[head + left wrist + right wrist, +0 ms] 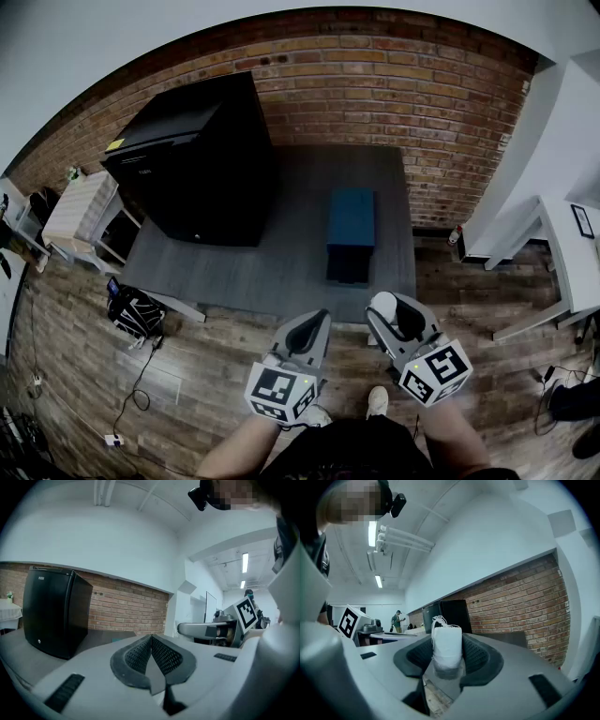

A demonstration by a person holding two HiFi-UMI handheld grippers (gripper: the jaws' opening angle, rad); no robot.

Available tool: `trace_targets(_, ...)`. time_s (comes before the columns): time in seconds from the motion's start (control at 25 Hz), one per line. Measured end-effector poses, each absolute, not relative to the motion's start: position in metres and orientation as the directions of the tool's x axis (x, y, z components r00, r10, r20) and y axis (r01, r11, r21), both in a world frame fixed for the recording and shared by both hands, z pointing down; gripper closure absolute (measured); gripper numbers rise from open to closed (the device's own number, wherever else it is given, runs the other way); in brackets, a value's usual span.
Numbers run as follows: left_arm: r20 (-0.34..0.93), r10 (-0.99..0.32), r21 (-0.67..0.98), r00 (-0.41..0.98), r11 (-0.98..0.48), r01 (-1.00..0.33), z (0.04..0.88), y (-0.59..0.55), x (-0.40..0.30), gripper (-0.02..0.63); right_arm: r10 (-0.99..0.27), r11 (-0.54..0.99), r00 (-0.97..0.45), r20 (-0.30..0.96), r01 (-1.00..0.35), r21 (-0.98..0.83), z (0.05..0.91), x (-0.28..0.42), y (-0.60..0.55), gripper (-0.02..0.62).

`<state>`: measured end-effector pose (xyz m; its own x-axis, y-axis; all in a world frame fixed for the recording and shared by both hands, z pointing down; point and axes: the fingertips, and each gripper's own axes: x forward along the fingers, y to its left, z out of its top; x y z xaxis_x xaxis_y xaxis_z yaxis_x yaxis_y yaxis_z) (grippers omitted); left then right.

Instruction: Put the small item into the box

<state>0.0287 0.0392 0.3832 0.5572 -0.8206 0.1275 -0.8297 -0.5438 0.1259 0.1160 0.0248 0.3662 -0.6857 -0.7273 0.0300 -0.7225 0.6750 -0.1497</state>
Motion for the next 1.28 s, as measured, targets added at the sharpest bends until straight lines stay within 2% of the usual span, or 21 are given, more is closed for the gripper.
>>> trace_targets(1.28, 0.11, -0.797, 0.122, 0.594, -0.582, -0.804, 0.378, 0.055, 0.015, 0.572, -0.766, 0.63, -0.642, 0.02, -0.758, -0.169, 0.36, 0.106, 0.041, 0.4)
